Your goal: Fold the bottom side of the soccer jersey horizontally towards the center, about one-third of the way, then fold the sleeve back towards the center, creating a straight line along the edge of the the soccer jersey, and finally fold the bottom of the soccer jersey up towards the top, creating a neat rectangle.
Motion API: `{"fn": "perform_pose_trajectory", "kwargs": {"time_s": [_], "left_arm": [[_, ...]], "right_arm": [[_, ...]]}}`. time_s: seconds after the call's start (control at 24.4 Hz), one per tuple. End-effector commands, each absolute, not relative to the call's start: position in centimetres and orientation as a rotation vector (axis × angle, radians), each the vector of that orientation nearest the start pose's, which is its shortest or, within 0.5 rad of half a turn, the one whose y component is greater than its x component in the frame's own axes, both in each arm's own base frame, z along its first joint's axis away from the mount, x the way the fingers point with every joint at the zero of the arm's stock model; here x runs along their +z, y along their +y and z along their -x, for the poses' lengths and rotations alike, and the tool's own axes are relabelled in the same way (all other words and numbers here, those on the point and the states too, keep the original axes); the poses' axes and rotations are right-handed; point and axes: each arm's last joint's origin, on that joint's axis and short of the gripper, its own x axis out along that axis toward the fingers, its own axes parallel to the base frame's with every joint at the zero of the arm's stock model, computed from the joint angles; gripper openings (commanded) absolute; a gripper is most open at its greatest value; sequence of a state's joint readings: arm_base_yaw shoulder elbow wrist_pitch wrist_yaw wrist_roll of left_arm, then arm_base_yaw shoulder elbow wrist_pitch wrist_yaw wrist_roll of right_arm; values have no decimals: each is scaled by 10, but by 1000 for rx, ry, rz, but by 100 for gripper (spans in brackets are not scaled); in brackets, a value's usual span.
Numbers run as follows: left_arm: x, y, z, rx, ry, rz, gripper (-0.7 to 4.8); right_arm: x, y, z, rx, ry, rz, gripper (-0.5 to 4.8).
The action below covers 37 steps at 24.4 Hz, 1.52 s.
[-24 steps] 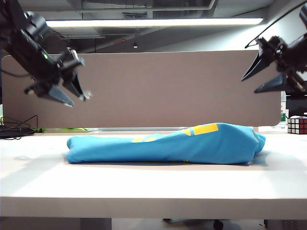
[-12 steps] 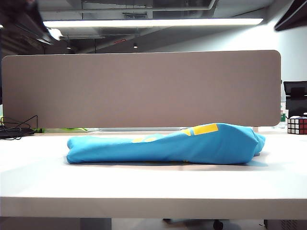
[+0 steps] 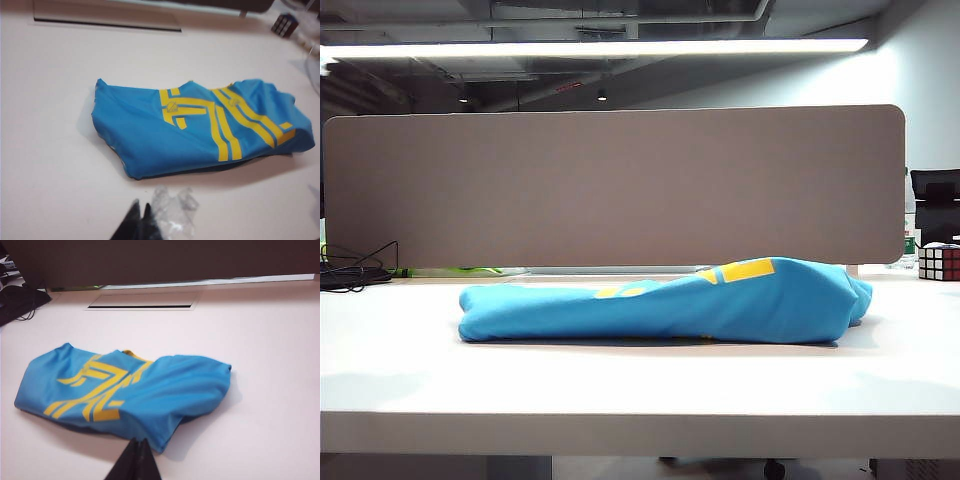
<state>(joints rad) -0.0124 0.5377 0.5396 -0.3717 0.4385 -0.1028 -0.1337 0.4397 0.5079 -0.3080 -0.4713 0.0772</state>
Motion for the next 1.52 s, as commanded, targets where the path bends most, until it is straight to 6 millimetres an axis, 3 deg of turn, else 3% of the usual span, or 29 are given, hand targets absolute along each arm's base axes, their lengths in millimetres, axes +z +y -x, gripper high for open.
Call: {"fn": "perform_pose_trajectory", "kwargs": {"time_s": [0.04,0.21,0.49,0.78,0.86,1.15,1.52], "left_arm": [[250,-12,-101,-361,271,183,-6],[231,-9,-70,-283,79,204,-6],[206,-7,-85,-197,32,210,-6],[172,-7,-98,-208,-37,205,-6],[171,-7,-98,-196,-34,205,-6],[192,-7,-95,-197,-267,108,-6],[186,-7,-96,-193,-204,112,-6]], "right_arm": [[254,0,-96,321,175,-125,-6],[231,1,-76,247,71,-102,-6],[190,-7,-85,-17,132,-127,-6],[156,-10,-98,-55,78,-114,-5],[158,-11,-98,-64,57,-78,-6],[174,-10,-97,-39,-102,-62,-5],[172,-10,-98,-41,-86,-65,-5]]}}
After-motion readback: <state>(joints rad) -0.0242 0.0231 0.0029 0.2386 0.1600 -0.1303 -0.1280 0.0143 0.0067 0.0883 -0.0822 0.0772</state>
